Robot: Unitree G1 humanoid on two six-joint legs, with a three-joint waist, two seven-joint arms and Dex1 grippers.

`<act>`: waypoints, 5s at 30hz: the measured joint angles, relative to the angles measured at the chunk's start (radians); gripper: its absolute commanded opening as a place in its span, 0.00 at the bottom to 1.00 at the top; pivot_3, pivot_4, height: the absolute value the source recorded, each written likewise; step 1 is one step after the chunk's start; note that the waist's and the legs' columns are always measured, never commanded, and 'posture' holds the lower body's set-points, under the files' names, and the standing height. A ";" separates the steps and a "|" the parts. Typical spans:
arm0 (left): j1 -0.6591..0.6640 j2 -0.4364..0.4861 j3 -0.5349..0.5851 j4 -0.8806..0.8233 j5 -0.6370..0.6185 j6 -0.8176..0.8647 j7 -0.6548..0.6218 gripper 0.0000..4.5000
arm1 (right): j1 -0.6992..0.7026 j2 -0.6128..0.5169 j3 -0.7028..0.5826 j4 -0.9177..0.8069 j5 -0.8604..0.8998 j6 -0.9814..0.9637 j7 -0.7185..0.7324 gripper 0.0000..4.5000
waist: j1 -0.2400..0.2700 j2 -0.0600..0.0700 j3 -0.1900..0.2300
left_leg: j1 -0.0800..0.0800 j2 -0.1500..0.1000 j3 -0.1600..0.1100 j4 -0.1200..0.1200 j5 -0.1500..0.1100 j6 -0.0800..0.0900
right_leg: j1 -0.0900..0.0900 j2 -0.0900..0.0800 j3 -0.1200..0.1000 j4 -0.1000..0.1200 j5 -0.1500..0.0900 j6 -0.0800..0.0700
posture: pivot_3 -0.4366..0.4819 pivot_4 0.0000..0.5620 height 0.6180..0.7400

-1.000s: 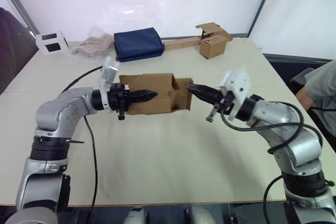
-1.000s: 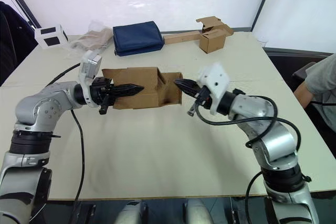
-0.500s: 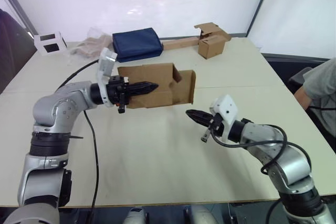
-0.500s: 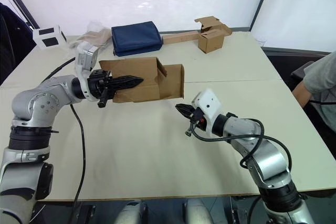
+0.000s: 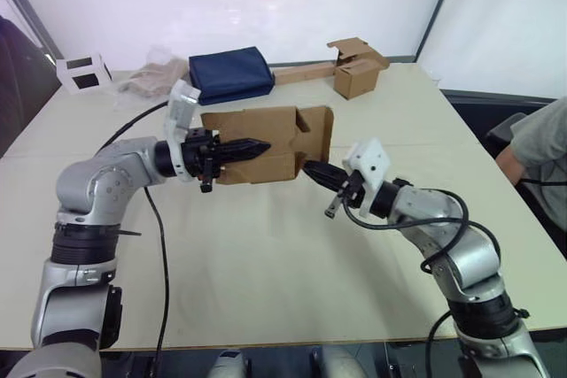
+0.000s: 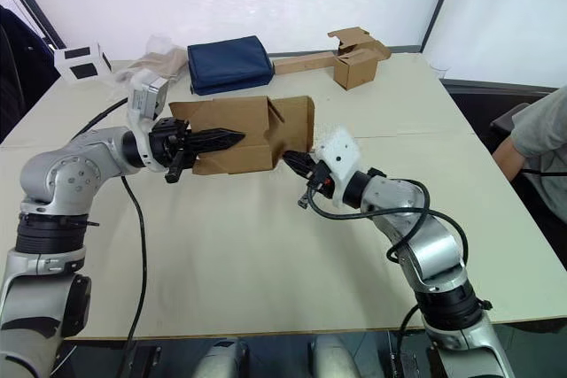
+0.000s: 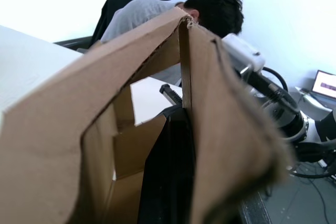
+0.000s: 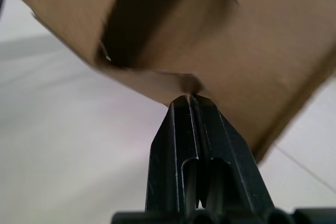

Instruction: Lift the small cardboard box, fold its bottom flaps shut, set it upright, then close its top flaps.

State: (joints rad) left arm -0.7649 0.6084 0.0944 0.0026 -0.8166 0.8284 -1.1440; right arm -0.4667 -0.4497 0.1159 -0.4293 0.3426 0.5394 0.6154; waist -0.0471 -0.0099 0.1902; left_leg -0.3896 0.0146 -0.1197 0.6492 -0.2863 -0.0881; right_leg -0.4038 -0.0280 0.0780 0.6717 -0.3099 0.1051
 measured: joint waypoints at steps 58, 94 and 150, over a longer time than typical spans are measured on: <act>-0.037 -0.034 0.019 0.000 -0.080 0.037 0.083 0.00 | 0.027 0.344 -0.422 0.151 1.012 0.247 -0.218 0.99 | -0.022 0.001 0.000 | 0.000 0.000 0.000 -0.001 0.000 -0.001 | -0.001 0.000 0.000 0.002 0.000 0.000 | 0.48 0.27 1.00; -0.063 -0.041 0.019 0.016 -0.067 0.037 0.098 0.00 | 0.061 0.268 -0.282 0.116 0.806 0.129 -0.218 0.08 | -0.022 0.001 0.000 | 0.000 0.000 0.000 -0.001 0.000 -0.001 | -0.001 0.000 0.000 0.002 0.000 0.000 | 0.48 0.27 1.00; -0.063 -0.042 0.019 0.015 -0.067 0.037 0.101 0.00 | 0.031 0.232 -0.248 0.067 0.698 0.097 -0.210 0.22 | -0.022 0.001 0.000 | 0.000 0.000 0.000 -0.001 0.000 -0.001 | -0.001 0.000 0.000 0.001 0.000 0.000 | 0.48 0.27 1.00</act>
State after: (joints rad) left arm -0.8281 0.5663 0.1135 0.0174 -0.8840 0.8654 -1.0426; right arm -0.4358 -0.2173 -0.1317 -0.3619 1.0408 0.6359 0.4055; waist -0.0688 -0.0089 0.1903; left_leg -0.3896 0.0147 -0.1198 0.6483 -0.2860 -0.0886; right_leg -0.4049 -0.0279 0.0783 0.6732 -0.3101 0.1051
